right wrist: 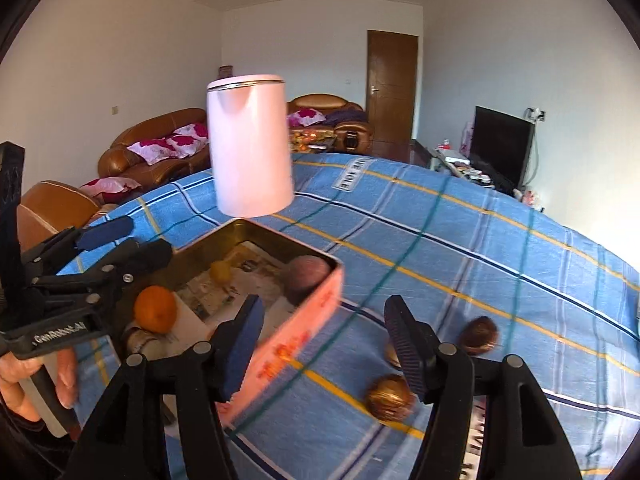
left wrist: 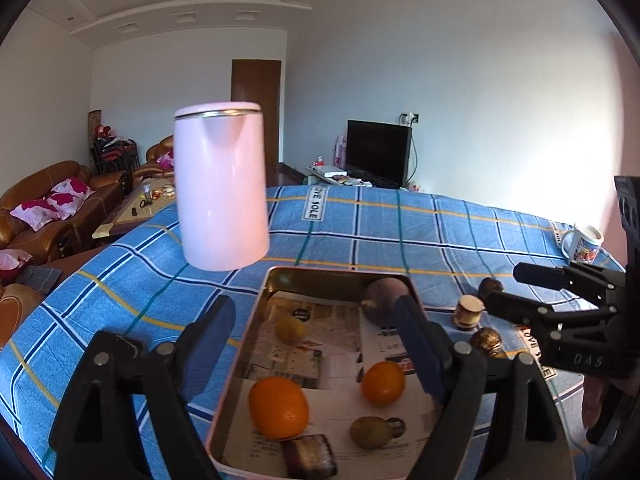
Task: Organize fruits
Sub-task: 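Grasp a tangerine with the right gripper while the left gripper grasps a dark brown round item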
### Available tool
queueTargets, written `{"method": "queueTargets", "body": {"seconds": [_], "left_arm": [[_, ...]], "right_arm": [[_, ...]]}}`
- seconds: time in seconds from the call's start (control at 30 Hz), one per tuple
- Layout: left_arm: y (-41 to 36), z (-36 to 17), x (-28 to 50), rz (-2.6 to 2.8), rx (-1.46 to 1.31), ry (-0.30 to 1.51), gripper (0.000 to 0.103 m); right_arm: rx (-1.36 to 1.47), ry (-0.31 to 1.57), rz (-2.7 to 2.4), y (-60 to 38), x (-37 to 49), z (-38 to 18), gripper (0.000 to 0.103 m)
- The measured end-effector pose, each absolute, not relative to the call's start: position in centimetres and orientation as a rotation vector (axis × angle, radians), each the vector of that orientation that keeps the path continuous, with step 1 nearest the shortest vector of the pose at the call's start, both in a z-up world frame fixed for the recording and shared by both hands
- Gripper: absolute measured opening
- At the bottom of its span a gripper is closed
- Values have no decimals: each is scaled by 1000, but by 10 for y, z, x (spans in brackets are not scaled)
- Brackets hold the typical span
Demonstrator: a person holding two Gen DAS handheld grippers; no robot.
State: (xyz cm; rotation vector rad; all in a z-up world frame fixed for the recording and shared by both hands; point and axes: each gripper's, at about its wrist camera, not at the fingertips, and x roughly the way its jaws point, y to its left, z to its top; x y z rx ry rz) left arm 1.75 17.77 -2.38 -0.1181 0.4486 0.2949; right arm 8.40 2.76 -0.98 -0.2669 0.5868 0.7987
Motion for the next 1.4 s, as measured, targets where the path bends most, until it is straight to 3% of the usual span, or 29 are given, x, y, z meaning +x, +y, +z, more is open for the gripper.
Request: {"method": "queueTargets", "body": {"seconds": [0.27, 0.67, 0.83, 0.87, 1.07, 1.23, 1.3, 1.4], "left_arm": [[100, -25, 51, 164, -28, 485, 87], [54, -51, 93, 117, 21, 601, 87], [55, -54, 97, 129, 15, 613, 87], [55, -54, 97, 130, 15, 615, 87], [47, -55, 99, 103, 34, 629, 86], [37, -61, 108, 70, 46, 684, 78], [35, -66, 114, 44, 43, 720, 65], [34, -74, 125, 33, 29, 787, 57]], "right_arm": [[-186, 659, 520, -72, 131, -18, 64], [-204, 832, 537, -71, 160, -54, 64], [-204, 901, 576, -67, 170, -73, 47], [-196, 898, 585, -68, 168, -71, 36], [-189, 803, 580, -84, 140, -55, 36], [-121, 702, 555, -108, 123, -41, 36], [-102, 686, 558, -111, 122, -38, 36], [-101, 679, 566, -111, 123, -37, 36]]}}
